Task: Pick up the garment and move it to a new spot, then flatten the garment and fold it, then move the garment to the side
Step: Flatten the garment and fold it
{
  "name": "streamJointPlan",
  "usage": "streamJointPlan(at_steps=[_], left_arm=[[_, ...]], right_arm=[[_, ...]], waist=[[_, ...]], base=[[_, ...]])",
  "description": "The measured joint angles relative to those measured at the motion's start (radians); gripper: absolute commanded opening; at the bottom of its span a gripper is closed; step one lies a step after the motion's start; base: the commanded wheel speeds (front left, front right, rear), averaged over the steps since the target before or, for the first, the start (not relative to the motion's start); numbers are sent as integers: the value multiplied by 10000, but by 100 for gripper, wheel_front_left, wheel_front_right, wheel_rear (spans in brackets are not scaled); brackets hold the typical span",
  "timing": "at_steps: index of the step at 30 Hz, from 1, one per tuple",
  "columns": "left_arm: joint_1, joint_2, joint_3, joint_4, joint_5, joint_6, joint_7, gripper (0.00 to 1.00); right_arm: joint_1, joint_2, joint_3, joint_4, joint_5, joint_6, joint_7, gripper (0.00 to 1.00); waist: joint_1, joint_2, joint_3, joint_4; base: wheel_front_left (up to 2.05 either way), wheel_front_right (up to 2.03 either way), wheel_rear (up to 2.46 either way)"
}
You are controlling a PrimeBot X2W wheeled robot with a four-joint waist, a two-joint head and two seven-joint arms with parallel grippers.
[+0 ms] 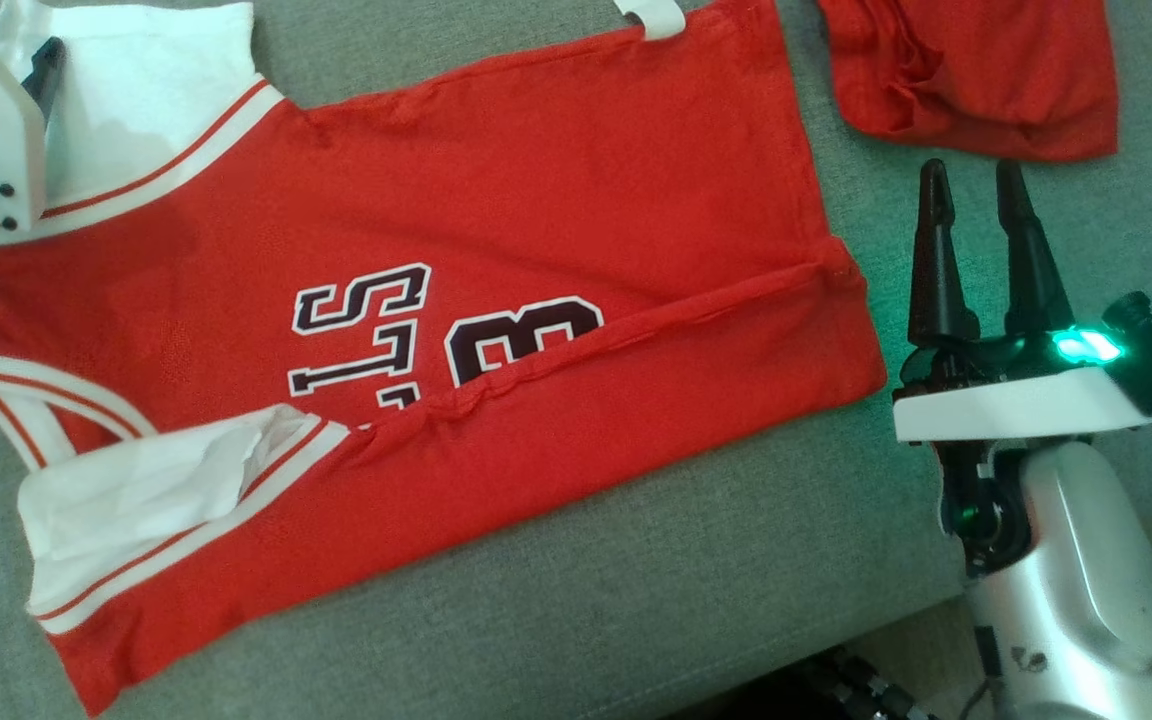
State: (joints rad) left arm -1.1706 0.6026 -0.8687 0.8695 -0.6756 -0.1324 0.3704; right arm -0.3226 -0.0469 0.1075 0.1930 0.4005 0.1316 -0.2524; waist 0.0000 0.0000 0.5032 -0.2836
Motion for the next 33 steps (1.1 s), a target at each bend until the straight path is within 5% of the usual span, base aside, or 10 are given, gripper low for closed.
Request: streamJointPlan(at_steps=[1,3,4,9,19,24,33], left_arm=[[-16,-4,-56,6,-148,0,123,100],[-40,-17,-151,-33,-558,0,332,21],[-48,-40,-228,-98,-761,-2,376,0],[7,-119,-573,-205,-1160,-2,-136,0],[197,-757,-709,-261,-627,221,-3235,0],[801,-941,-811,-1005,-500,299,-4320,0],[2290,-848,-1233,-3597,-242,1114,-4957,0]], right_arm=[[0,0,-10,0,2,0,0,100],[0,0,-40,4,0,0,0,100],[0,0,-79,12,0,0,0,100],[0,2,-293,86,-224,0,-2,100],[-22,-6,-913,577,-1816,0,196,100],[-384,-6,-1296,550,-2734,0,1197,100],[-1480,-73,-2385,1595,-4242,0,3772,100]], waist=[[0,0,6,-1],[0,0,11,20],[0,0,-1,48],[1,0,-162,282],[-1,0,-969,1257],[-1,0,-1363,1969],[-2,0,-1917,3249]], base=[[0,0,0],[0,0,0],[0,0,0],[0,0,0],[0,0,0],[0,0,0],[0,0,0]])
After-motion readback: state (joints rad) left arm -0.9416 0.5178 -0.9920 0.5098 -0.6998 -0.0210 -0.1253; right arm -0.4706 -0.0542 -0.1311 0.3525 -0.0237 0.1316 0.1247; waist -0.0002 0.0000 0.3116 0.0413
